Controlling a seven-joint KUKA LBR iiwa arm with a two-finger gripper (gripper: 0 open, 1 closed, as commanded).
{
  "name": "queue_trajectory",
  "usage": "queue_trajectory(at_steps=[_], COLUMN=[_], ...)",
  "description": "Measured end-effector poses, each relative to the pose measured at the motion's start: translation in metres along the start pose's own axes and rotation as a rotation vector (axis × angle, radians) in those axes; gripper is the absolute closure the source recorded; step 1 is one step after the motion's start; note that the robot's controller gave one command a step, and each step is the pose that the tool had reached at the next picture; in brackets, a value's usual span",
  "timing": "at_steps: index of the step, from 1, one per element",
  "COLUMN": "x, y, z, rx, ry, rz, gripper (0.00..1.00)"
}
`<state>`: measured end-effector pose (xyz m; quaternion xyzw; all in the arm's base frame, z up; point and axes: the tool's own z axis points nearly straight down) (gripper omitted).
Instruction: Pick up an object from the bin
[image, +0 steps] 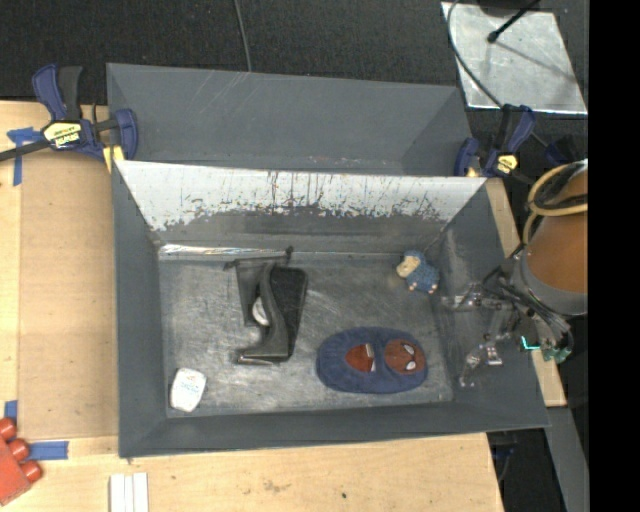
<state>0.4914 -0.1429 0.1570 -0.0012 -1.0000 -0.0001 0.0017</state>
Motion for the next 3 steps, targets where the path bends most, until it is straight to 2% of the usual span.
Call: queue_trajectory(at_steps=[1, 2, 3], x=[-0.008, -0.011, -0.068], y=[0.033, 0.033, 0.013], z=[0.086, 0.083, -0.083], rx=[0.003, 0.004, 0.006], ry=[-0.009, -0.016, -0.015], rz=[-0.178, -0.179, -0.509], gripper=[0.0, 1.0, 1.0])
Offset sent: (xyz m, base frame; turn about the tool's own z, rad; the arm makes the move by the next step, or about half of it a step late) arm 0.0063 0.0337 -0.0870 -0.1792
